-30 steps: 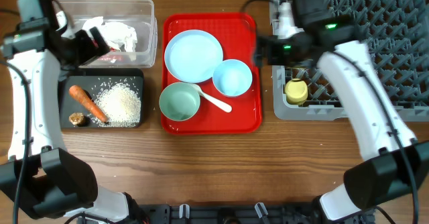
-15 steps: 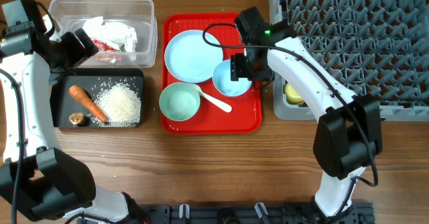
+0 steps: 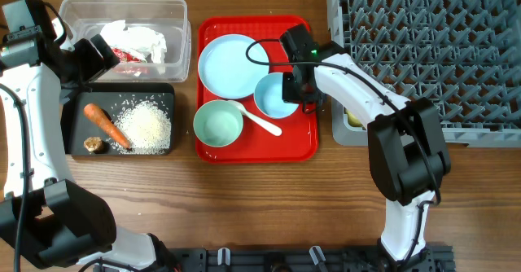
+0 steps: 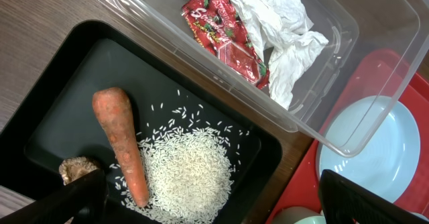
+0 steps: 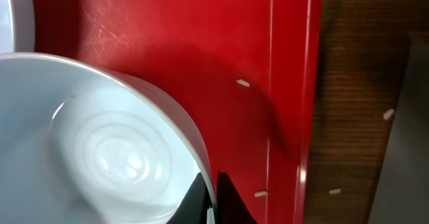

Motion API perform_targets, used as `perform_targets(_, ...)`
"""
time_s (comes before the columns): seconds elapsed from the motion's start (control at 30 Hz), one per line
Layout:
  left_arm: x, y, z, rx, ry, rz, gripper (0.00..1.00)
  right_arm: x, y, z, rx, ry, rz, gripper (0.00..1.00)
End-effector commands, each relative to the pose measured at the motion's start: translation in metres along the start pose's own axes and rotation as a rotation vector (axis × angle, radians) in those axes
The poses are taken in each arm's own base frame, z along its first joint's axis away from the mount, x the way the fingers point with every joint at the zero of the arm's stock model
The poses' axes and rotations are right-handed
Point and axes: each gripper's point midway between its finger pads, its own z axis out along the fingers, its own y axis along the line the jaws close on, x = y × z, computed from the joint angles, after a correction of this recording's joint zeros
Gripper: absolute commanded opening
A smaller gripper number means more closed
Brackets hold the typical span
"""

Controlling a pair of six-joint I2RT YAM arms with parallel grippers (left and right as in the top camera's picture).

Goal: Sort waste into correct bins and load items into the dishwasher rack
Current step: 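Grasp the blue bowl on the red tray with the right gripper, then place the blue bowl into the rack's back row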

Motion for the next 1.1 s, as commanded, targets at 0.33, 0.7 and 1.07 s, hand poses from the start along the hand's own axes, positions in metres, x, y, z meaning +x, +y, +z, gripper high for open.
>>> perform_targets(0.33, -0.007, -0.002, -0.009, 0.000, -0.032, -0.012, 1.00, -0.094, -0.081, -0.158, 0.214, -0.537, 0.177, 0.04)
perform_targets(0.7, -0.007, -0.002, -0.009, 0.000, -0.032, -0.012, 1.00, -0.185, -0.178, -0.197, 0.889, -0.880, 0.119, 0.05)
perform_targets(1.07, -0.007, -0.002, -0.009, 0.000, -0.032, -0.012, 1.00, -0.197, -0.211, -0.133, 1.146, -0.692, -0.062, 0.04)
